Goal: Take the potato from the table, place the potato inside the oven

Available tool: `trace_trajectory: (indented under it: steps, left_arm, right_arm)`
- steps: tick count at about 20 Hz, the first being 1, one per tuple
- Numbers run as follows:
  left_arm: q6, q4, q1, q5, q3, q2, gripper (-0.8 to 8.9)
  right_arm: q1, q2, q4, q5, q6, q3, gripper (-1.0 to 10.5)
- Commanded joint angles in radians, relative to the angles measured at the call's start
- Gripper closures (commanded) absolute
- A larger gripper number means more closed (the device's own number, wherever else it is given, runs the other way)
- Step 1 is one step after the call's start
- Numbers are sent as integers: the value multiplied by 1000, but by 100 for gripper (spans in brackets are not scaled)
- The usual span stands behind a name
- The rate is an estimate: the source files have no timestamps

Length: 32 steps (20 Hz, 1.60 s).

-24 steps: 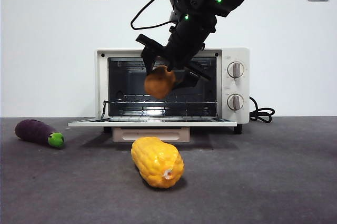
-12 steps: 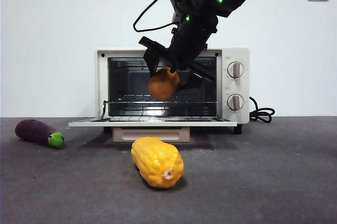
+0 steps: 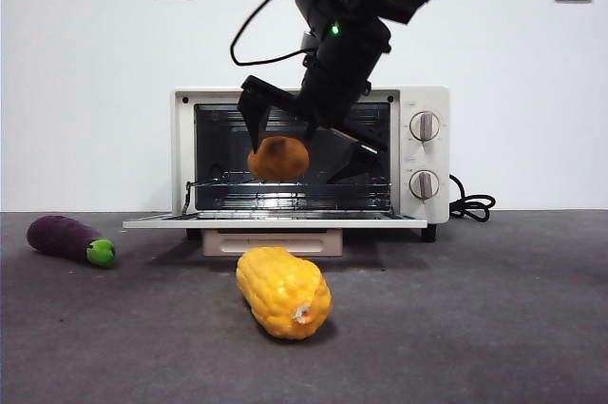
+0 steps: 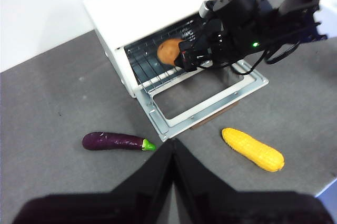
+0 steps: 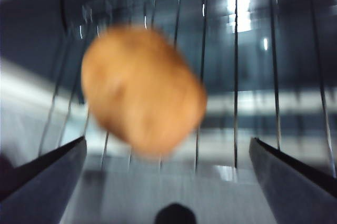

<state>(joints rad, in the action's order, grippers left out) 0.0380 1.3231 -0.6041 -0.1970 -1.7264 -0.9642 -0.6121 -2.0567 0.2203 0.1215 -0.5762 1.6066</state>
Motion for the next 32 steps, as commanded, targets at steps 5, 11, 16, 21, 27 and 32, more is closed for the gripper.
trace_trajectory:
  steps: [5,11,16,21,27,32]
  left_arm:
    - [32,-5,4,-118,5,-33,819]
    - [13,-5,4,-23,14,-105,819]
    - [14,-10,40,27,119,-181,819]
    - [14,-197,163,278,348,-227,819]
    - [-82,-402,388,600,576,-338,819]
    - [-148,-521,492,629,607,-502,819]
  right_arm:
    - [-59,264,311,85,174,4,384]
    - [-138,539,689,258,282,4,672]
    - [-201,722,850,299,282,4,888]
    - [-233,879,944,341,294,4,958]
    - [-233,1072,1063,341,294,4,958]
    - [-233,1175,1149,346,293,4,958]
